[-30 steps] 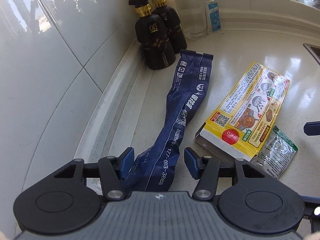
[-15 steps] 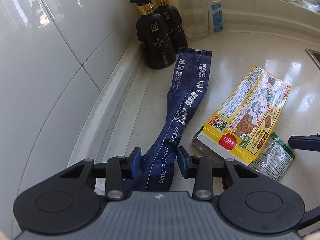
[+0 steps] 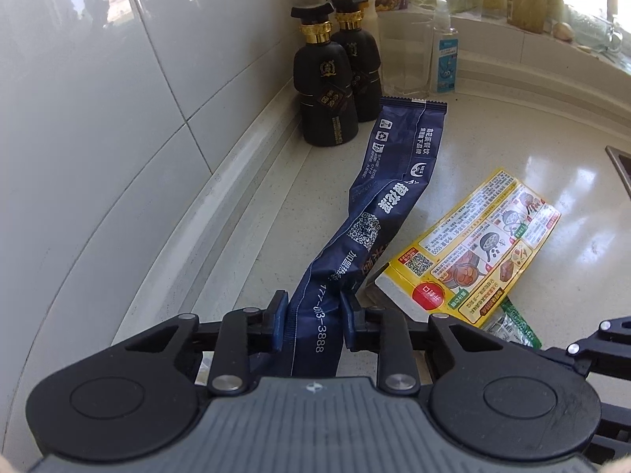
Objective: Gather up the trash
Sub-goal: 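Carry the blue wrapper and green sachet down over the cream bin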
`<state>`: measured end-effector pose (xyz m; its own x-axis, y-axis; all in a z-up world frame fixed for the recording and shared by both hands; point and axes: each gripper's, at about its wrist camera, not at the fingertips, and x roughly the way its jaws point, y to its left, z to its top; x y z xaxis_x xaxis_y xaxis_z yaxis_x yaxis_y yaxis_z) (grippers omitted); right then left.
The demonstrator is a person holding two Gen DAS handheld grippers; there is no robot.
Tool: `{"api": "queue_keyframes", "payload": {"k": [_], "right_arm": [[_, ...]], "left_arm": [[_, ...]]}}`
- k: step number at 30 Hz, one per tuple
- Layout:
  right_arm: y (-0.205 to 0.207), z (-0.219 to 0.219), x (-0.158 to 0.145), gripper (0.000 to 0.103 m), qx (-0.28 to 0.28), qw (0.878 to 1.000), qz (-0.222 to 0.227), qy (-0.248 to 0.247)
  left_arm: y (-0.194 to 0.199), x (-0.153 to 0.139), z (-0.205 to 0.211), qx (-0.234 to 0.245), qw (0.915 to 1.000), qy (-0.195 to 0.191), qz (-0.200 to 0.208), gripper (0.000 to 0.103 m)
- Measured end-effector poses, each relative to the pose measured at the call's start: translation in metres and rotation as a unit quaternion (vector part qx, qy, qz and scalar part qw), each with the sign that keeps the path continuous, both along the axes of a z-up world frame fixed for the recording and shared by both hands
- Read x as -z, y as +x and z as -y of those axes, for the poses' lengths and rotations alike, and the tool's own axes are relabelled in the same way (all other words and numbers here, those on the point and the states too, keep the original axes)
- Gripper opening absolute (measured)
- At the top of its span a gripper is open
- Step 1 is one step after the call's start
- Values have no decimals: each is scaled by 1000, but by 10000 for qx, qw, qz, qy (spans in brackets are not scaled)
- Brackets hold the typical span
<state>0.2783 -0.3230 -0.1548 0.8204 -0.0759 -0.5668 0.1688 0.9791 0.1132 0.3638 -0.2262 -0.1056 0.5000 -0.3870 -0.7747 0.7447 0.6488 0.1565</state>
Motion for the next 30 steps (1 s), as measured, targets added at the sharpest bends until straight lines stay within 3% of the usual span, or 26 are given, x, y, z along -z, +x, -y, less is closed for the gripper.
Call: {"api": "queue_keyframes", "payload": {"k": [8, 9, 11, 13, 14, 19, 23, 26, 30], "right_arm": [[-19, -1, -4, 0, 22, 9995, 238, 202], [-19, -1, -5, 5, 117, 9992, 246, 284], [-16, -1, -5, 24, 288, 9985, 196, 420], [-12, -4, -4, 80, 413, 9979, 268, 412], [-11, -7, -5, 84, 425, 9980, 339, 321], [14, -25, 0, 83, 512, 9982, 112, -289], [23, -25, 9, 82, 580, 9971, -31, -491], [20, -26, 11, 71, 429, 9977, 84, -523], [21, -34, 7, 39, 43, 9970, 91, -767]], "left_arm": [[-5, -18, -9, -384, 9988, -285, -143, 24], [-6, -21, -11, -451, 9983, -318, -171, 24], [-9, -25, -16, -541, 9975, -378, -233, 25], [-11, -26, -17, -583, 9971, -404, -282, 25], [-13, -28, -19, -599, 9969, -415, -306, 25], [-18, -31, -27, -665, 9962, -429, -376, 25], [-19, -30, -31, -708, 9955, -429, -461, 25], [-20, -28, -34, -721, 9950, -462, -509, 25], [-20, -24, -39, -852, 9933, -498, -608, 25]]}}
